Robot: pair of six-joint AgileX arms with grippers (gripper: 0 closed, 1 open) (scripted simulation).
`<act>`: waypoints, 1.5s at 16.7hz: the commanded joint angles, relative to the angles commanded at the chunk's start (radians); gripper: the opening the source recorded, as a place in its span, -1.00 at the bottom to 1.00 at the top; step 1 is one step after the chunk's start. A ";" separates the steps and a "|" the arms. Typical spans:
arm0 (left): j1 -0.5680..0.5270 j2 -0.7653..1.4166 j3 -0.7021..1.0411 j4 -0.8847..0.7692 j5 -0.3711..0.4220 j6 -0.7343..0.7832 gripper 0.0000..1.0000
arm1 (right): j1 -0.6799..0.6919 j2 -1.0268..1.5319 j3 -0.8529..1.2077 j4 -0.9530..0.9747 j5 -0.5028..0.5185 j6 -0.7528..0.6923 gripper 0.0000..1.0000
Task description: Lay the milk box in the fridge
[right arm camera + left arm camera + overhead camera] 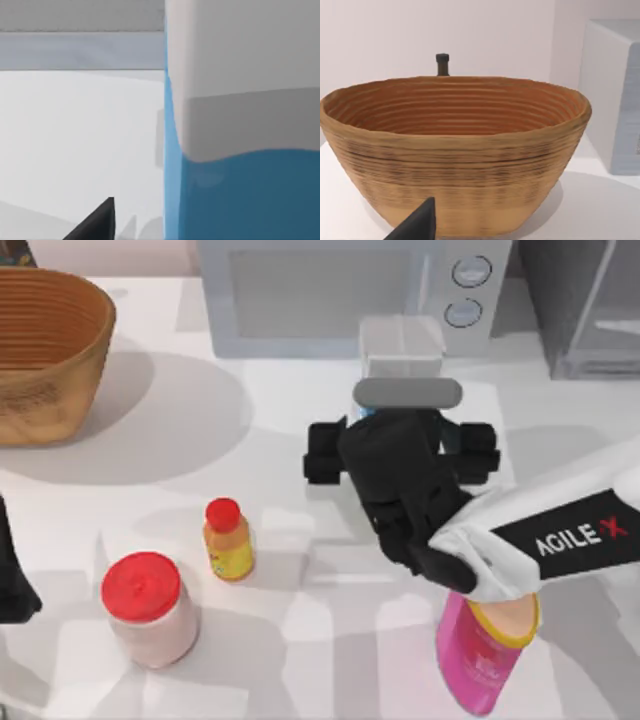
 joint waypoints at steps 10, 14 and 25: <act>0.000 0.000 0.000 0.000 0.000 0.000 1.00 | -0.001 0.001 -0.001 0.003 -0.001 -0.001 0.10; 0.000 0.000 0.000 0.000 0.000 0.000 1.00 | -0.001 0.001 -0.001 0.003 -0.001 -0.001 -0.51; 0.000 0.000 0.000 0.000 0.000 0.000 1.00 | -0.001 0.001 -0.001 0.003 -0.001 -0.001 -1.00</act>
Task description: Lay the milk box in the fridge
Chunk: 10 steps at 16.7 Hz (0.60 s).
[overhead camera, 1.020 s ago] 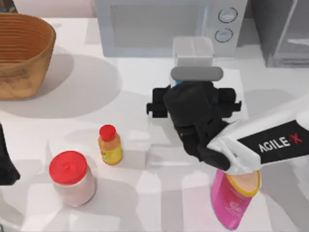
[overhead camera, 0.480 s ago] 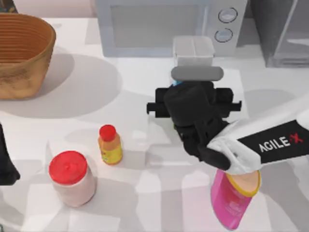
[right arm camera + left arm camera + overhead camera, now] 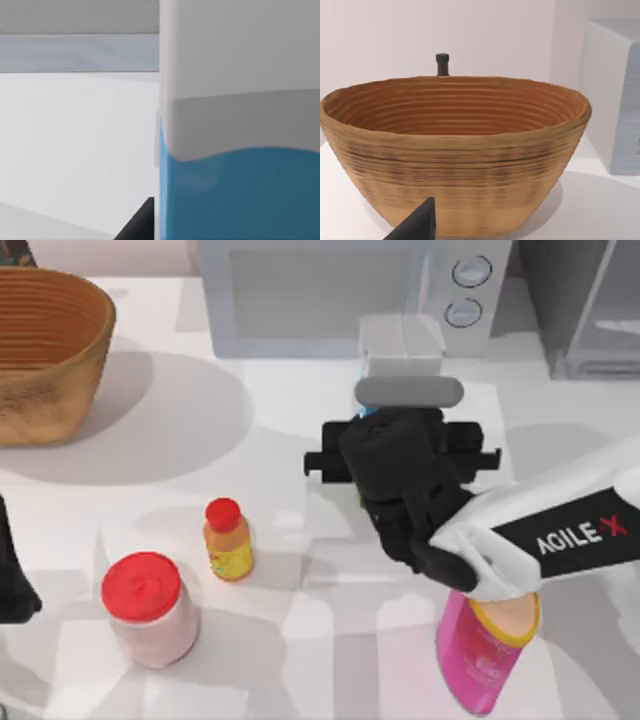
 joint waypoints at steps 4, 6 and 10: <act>0.000 0.000 0.000 0.000 0.000 0.000 1.00 | 0.009 -0.028 0.034 -0.039 0.019 -0.001 -1.00; 0.000 0.000 0.000 0.000 0.000 0.000 1.00 | 0.006 -0.080 0.088 -0.117 0.047 -0.002 -1.00; 0.000 0.000 0.000 0.000 0.000 0.000 1.00 | -0.009 -0.225 0.234 -0.361 0.081 0.003 -1.00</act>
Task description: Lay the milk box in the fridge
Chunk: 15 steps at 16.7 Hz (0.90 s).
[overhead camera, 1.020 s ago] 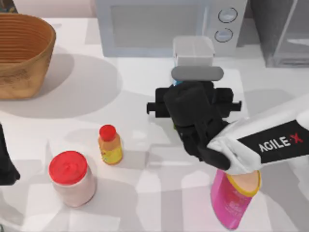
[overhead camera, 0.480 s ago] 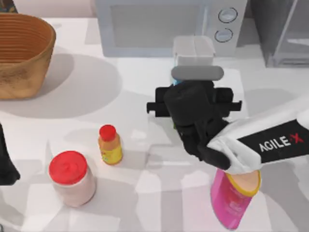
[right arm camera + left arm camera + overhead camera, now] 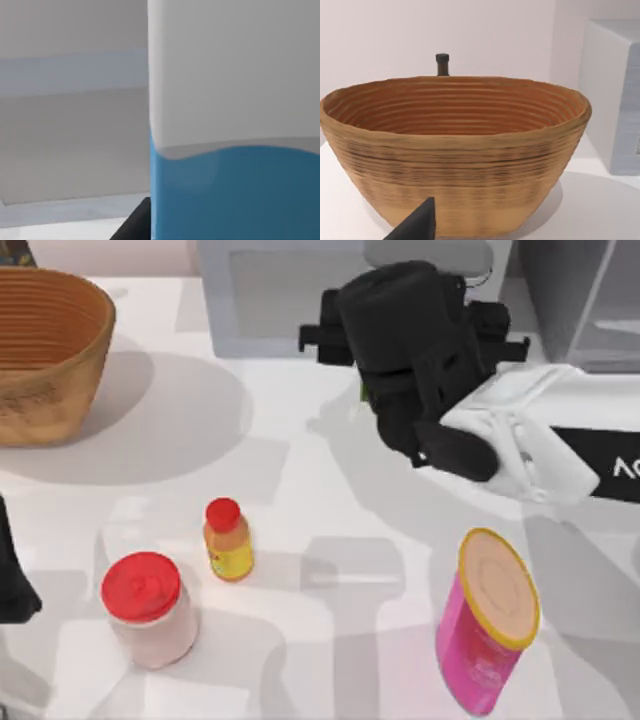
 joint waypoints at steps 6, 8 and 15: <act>0.000 0.000 0.000 0.000 0.000 0.000 1.00 | 0.019 -0.078 0.055 -0.202 -0.068 -0.010 -1.00; 0.000 0.000 0.000 0.000 0.000 0.000 1.00 | 0.012 -0.080 0.044 -0.213 -0.084 -0.005 -1.00; 0.000 0.000 0.000 0.000 0.000 0.000 1.00 | 0.005 -0.090 0.036 -0.213 -0.089 -0.006 -1.00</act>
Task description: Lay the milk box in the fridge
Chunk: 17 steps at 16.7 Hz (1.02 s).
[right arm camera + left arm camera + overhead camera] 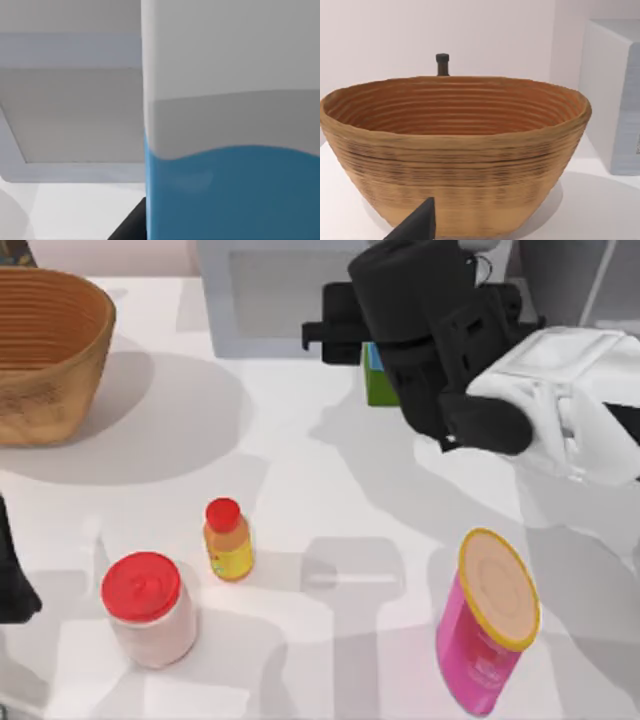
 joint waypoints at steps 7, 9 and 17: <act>0.000 0.000 0.000 0.000 0.000 0.000 1.00 | -0.178 -0.361 -0.269 -0.006 -0.123 -0.093 -1.00; 0.000 0.000 0.000 0.000 0.000 0.000 1.00 | -0.256 -0.554 -0.407 -0.006 -0.189 -0.134 -1.00; 0.000 0.000 0.000 0.000 0.000 0.000 1.00 | -0.575 -1.424 -0.969 0.016 -0.512 -0.298 -1.00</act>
